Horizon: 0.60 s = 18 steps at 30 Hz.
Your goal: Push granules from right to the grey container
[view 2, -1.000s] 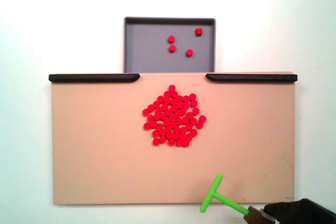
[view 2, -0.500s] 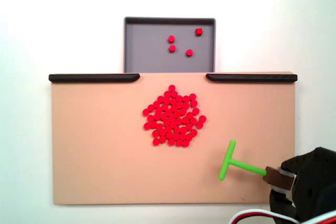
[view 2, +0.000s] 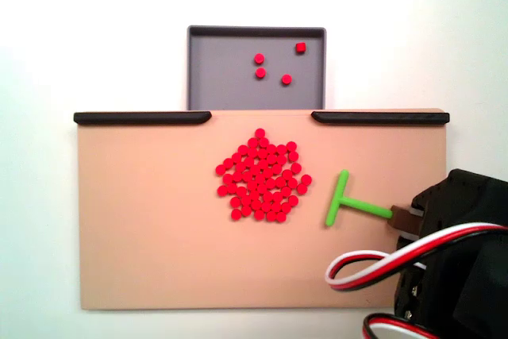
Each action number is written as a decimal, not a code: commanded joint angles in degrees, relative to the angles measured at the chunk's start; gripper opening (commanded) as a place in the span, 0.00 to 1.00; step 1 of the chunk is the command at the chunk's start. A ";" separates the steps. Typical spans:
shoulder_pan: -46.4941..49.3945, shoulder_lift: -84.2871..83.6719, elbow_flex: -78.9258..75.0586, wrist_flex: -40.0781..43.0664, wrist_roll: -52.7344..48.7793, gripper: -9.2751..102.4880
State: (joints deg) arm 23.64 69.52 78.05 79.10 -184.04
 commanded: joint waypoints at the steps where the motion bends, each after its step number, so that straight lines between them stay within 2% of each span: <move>1: -0.35 0.53 -1.93 -0.44 -10.90 0.08; 18: -2.37 -0.79 -2.55 -0.44 -10.72 0.08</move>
State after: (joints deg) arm 21.88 68.64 78.05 78.40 -184.04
